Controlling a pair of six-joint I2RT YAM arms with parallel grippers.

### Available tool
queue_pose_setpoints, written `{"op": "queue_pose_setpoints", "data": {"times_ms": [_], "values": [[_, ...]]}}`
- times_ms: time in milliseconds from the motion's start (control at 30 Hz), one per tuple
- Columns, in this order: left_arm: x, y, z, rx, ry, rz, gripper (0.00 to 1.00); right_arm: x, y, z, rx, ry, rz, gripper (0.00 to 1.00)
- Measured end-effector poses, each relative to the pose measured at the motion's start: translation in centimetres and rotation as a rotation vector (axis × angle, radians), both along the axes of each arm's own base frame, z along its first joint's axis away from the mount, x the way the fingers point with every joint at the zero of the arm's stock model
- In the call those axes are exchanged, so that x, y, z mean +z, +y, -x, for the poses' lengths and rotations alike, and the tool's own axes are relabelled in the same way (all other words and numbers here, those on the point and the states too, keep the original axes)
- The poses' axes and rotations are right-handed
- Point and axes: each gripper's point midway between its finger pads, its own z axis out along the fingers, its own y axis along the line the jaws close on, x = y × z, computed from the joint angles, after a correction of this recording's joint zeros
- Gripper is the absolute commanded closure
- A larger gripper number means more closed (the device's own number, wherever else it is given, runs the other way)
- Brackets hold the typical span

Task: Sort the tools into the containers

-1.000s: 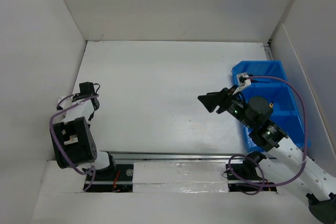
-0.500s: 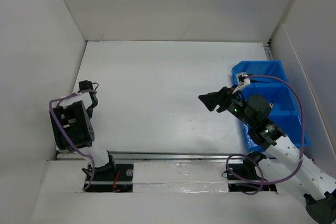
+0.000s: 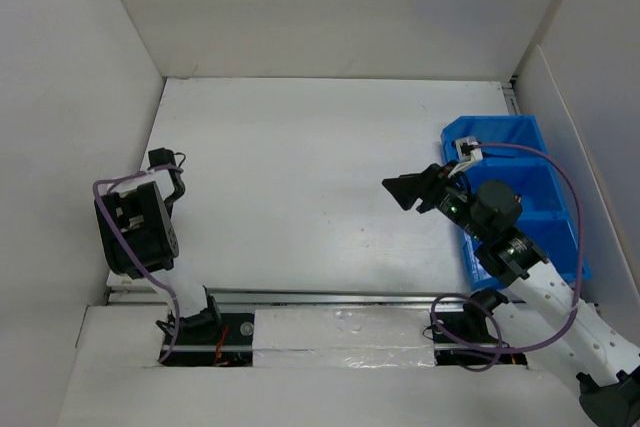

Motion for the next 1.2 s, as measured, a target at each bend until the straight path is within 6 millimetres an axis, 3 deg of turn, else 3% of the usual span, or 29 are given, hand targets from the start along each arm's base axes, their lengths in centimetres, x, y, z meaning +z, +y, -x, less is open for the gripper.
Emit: {"op": "queue_pose_setpoints", "data": {"times_ms": [33, 167, 267, 600, 733, 1100, 1200], "values": [[0.0, 0.2, 0.0, 0.001, 0.007, -0.012, 0.64, 0.1, -0.1, -0.1, -0.003, -0.003, -0.002, 0.31], [0.0, 1.0, -0.3, 0.005, 0.028, -0.050, 0.88, 0.2, -0.5, -0.2, -0.012, -0.006, -0.004, 0.31], [0.0, 1.1, -0.4, -0.006, 0.034, -0.058, 1.00, 0.2, -0.5, -0.2, -0.013, -0.005, -0.005, 0.31], [0.2, -0.6, -0.3, -0.083, 0.043, -0.089, 1.00, 0.2, -0.5, -0.2, -0.013, -0.004, -0.006, 0.31], [0.5, -3.4, -0.1, -0.203, 0.062, -0.087, 1.00, 0.1, -0.5, -0.3, -0.014, -0.001, -0.004, 0.31], [4.7, -14.3, -5.0, -0.635, -0.047, -0.112, 1.00, -1.1, -0.1, -0.9, -0.014, 0.034, 0.020, 0.28], [6.3, -18.6, -6.0, -0.783, -0.087, -0.116, 1.00, -1.2, -0.3, -1.1, -0.020, 0.035, 0.022, 0.24]]}}
